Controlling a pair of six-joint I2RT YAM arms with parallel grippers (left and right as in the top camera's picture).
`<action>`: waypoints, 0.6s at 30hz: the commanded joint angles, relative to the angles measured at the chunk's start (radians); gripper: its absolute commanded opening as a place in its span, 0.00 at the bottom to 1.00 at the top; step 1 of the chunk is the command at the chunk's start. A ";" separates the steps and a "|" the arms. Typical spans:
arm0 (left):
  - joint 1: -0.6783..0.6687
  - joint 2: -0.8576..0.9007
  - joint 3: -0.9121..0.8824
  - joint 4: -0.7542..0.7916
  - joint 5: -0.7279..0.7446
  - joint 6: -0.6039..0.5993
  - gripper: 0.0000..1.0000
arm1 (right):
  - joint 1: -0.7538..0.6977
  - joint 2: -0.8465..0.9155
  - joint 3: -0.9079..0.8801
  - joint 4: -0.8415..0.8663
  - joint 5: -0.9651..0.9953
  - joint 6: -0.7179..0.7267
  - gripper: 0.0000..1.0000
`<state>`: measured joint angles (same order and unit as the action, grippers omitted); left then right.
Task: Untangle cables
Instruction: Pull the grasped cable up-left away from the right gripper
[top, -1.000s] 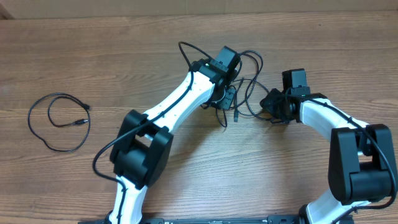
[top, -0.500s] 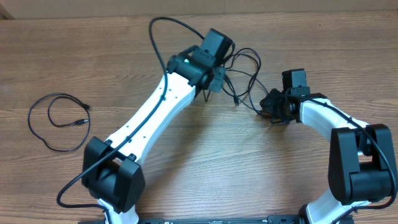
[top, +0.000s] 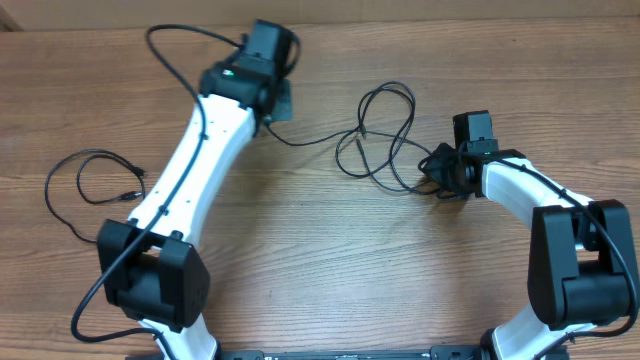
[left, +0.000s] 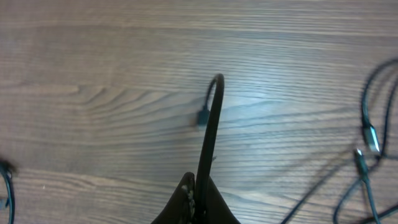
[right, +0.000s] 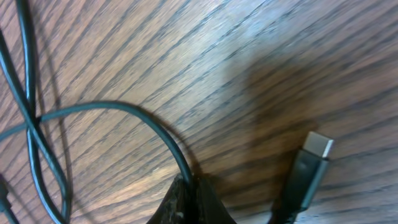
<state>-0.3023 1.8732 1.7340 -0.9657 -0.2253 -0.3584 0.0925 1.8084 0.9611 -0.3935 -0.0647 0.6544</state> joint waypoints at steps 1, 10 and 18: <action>0.050 -0.035 -0.002 -0.014 0.062 -0.036 0.04 | -0.005 0.004 -0.006 -0.026 0.107 0.000 0.04; 0.174 -0.029 -0.006 -0.045 0.058 -0.035 0.04 | -0.021 0.004 -0.006 -0.097 0.299 0.012 0.04; 0.278 -0.029 -0.029 -0.058 0.058 -0.036 0.04 | -0.119 0.004 -0.006 -0.150 0.296 0.061 0.04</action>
<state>-0.1043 1.8732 1.7176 -1.0245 -0.0765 -0.3939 0.0589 1.7954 0.9764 -0.5095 0.0898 0.6777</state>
